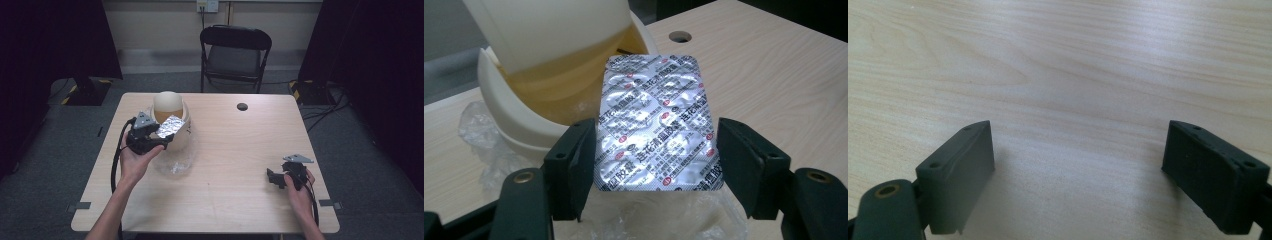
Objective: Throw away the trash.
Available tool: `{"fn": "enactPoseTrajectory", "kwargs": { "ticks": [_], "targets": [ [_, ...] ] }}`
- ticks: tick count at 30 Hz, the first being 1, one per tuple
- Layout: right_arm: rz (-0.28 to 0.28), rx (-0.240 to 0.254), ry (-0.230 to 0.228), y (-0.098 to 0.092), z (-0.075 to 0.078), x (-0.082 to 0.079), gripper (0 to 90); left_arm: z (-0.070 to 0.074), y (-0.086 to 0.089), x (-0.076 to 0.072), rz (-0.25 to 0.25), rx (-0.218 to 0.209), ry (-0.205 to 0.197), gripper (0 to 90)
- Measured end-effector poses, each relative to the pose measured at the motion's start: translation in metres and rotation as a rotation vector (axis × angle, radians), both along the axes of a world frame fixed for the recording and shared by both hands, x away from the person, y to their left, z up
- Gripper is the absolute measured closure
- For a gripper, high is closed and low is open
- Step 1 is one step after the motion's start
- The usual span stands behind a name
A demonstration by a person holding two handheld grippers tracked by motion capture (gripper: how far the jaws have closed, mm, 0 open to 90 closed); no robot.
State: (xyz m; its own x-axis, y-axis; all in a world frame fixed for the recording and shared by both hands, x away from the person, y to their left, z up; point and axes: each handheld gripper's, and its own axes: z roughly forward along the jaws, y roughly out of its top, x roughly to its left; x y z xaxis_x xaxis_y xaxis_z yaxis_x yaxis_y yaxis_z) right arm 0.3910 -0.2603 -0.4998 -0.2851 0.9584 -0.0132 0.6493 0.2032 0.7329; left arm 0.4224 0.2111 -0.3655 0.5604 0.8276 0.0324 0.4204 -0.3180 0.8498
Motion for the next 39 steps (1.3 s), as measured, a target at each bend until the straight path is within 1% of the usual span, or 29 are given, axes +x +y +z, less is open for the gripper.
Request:
{"fn": "enactPoseTrajectory", "kwargs": {
  "ticks": [3,5,6,7,10,14,15,16,17,18,23,24,25,28,30,32,34,37,39],
  "targets": [
    [0.0,0.0,0.0,0.0,0.0,0.0,12.2,0.001,0.004,0.003,0.01,-0.003,0.007,34.2],
    [0.0,0.0,0.0,0.0,0.0,0.0,12.2,0.001,0.007,0.005,0.019,-0.024,0.011,34.2],
    [0.001,0.0,-0.001,0.0,0.0,0.0,12.2,0.001,0.007,0.006,0.027,-0.035,0.007,34.2],
    [0.0,0.0,0.0,0.0,0.0,0.0,12.2,0.001,0.008,0.006,0.033,-0.019,0.01,34.2],
    [0.0,0.0,0.0,0.0,0.0,0.0,12.2,0.003,0.009,0.008,0.043,-0.033,0.014,34.1],
    [0.0,0.0,0.0,0.0,0.0,0.0,12.2,0.009,0.009,0.01,0.043,-0.041,-0.002,34.1],
    [0.0,0.0,0.0,0.0,0.0,0.0,12.2,0.01,0.009,0.01,0.039,-0.033,-0.003,34.1],
    [0.0,0.0,0.0,0.0,0.0,0.0,12.2,0.011,0.008,0.012,0.039,-0.036,-0.008,34.1],
    [0.0,0.0,0.0,0.0,0.0,0.0,12.2,0.011,0.007,0.013,0.038,-0.024,-0.001,34.1],
    [0.0,0.0,0.0,0.0,0.0,0.0,12.2,0.011,0.006,0.015,0.039,-0.022,0.001,34.1],
    [0.0,0.0,0.0,0.0,0.0,0.0,12.2,0.015,0.005,0.021,0.039,-0.05,-0.003,34.2],
    [0.0,0.0,0.0,0.0,0.0,0.0,12.2,0.016,0.005,0.022,0.046,-0.053,-0.003,34.1],
    [0.0,0.0,0.0,0.0,0.0,0.0,12.2,0.017,0.005,0.023,0.051,-0.045,-0.006,34.3],
    [0.0,0.0,0.0,0.0,0.0,0.0,12.2,0.015,0.005,0.028,0.056,-0.06,0.001,34.4],
    [0.0,0.0,0.0,0.0,0.0,0.0,12.2,0.014,0.004,0.03,0.056,-0.047,0.005,34.4],
    [0.0,0.0,0.0,0.0,0.0,0.0,12.2,0.012,0.003,0.033,0.06,-0.061,0.012,34.4],
    [0.0,0.0,0.0,0.0,0.0,0.0,12.2,0.011,0.001,0.035,0.06,-0.062,0.02,34.4],
    [0.0,0.0,0.0,0.0,0.0,0.0,12.2,0.01,-0.003,0.038,0.056,-0.046,0.028,34.4],
    [0.0,0.0,0.0,0.0,0.0,0.0,12.3,0.01,-0.005,0.039,0.061,-0.044,0.028,34.5]
  ]
}}
